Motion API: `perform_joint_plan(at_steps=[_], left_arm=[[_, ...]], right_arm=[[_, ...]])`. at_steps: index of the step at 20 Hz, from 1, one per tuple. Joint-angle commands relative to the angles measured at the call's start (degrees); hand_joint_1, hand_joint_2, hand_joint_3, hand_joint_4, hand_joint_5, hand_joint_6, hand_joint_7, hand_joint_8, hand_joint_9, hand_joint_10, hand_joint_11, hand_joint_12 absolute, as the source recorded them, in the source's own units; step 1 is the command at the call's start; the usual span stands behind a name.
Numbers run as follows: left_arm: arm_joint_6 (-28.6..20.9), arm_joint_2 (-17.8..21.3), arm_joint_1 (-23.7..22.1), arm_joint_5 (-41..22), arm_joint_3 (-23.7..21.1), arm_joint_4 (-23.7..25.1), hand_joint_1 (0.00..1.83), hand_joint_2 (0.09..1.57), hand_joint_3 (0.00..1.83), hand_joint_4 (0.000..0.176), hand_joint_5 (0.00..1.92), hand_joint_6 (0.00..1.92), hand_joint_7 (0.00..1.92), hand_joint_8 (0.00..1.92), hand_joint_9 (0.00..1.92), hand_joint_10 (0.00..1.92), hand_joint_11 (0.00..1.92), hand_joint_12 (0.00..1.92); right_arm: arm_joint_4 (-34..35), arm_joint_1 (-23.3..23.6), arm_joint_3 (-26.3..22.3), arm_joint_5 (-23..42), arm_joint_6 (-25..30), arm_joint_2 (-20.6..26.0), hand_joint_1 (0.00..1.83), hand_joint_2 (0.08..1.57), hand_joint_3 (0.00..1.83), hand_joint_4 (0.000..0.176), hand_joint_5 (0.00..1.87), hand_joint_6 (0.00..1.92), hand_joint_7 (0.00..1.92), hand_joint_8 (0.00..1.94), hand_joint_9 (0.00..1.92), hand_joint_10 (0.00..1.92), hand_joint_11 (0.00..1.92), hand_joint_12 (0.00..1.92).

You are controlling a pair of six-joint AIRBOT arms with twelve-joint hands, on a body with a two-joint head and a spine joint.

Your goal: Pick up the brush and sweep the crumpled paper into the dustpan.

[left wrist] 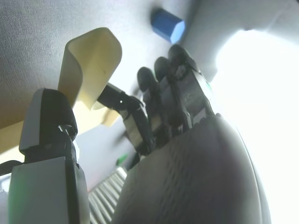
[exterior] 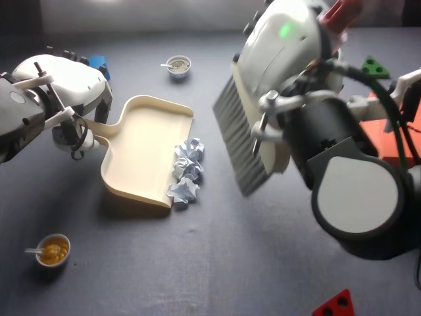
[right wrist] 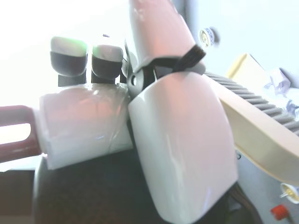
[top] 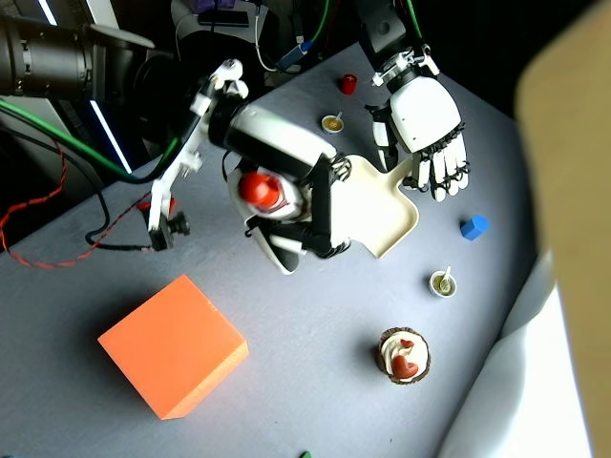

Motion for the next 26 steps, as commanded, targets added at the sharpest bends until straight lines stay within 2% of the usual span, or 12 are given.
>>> perform_joint_plan(at_steps=[1, 7, 13, 14, 18, 23, 26], left_arm=[[0.2, 0.5, -0.8, -4.2, 0.4, 2.1, 1.1, 1.14, 0.0, 0.0, 0.94, 1.04, 0.46, 0.0, 0.34, 0.0, 0.31, 0.03], [0.2, 0.5, -0.8, -4.2, 0.4, 1.8, 1.09, 1.14, 0.0, 0.0, 0.94, 1.04, 0.46, 0.0, 0.35, 0.0, 0.31, 0.03], [0.2, 0.6, -0.9, -4.2, 0.5, 1.7, 1.11, 1.13, 0.0, 0.0, 0.96, 1.01, 0.46, 0.0, 0.36, 0.0, 0.32, 0.03], [0.2, 0.6, -0.9, -4.2, 0.4, 1.7, 1.09, 1.14, 0.0, 0.0, 0.93, 1.06, 0.44, 0.0, 0.34, 0.0, 0.3, 0.02], [0.2, 0.6, -0.8, -4.1, 0.4, 1.6, 1.11, 1.13, 0.0, 0.0, 0.95, 1.02, 0.45, 0.0, 0.33, 0.0, 0.31, 0.03], [0.2, 0.6, -0.8, -4.2, 0.4, 1.8, 1.1, 1.14, 0.0, 0.0, 0.94, 1.04, 0.46, 0.0, 0.35, 0.0, 0.32, 0.03], [0.3, 0.5, -0.8, -4.3, 0.4, 1.8, 1.13, 1.13, 0.0, 0.0, 0.96, 1.0, 0.47, 0.0, 0.35, 0.0, 0.31, 0.03]], right_arm=[[-6.0, 0.5, 0.0, -3.5, -3.2, 0.0, 1.69, 1.13, 0.0, 0.163, 1.09, 1.92, 1.12, 1.94, 1.14, 1.92, 1.12, 1.92], [1.3, 2.3, 2.0, -8.3, -15.4, -4.5, 1.67, 1.13, 0.0, 0.173, 1.08, 1.92, 1.11, 1.94, 1.12, 1.92, 1.1, 1.92], [5.1, 3.9, 8.8, -12.5, -22.8, -12.1, 1.68, 1.12, 0.0, 0.176, 1.08, 1.92, 1.11, 1.94, 1.13, 1.92, 1.1, 1.92], [5.9, 3.9, 10.1, -12.8, -23.8, -13.2, 1.66, 1.12, 0.0, 0.176, 1.08, 1.92, 1.11, 1.94, 1.13, 1.92, 1.1, 1.92], [8.6, 4.0, 12.0, -12.8, -25.5, -15.2, 1.66, 1.13, 0.0, 0.176, 1.06, 1.92, 1.1, 1.94, 1.11, 1.92, 1.1, 1.92], [8.9, 4.0, 13.1, -12.2, -26.1, -17.2, 1.66, 1.13, 0.0, 0.176, 1.08, 1.92, 1.09, 1.94, 1.11, 1.92, 1.1, 1.92], [9.3, 3.9, 15.4, -12.0, -26.2, -19.2, 1.66, 1.14, 0.0, 0.176, 1.07, 1.92, 1.1, 1.94, 1.11, 1.92, 1.06, 1.92]])
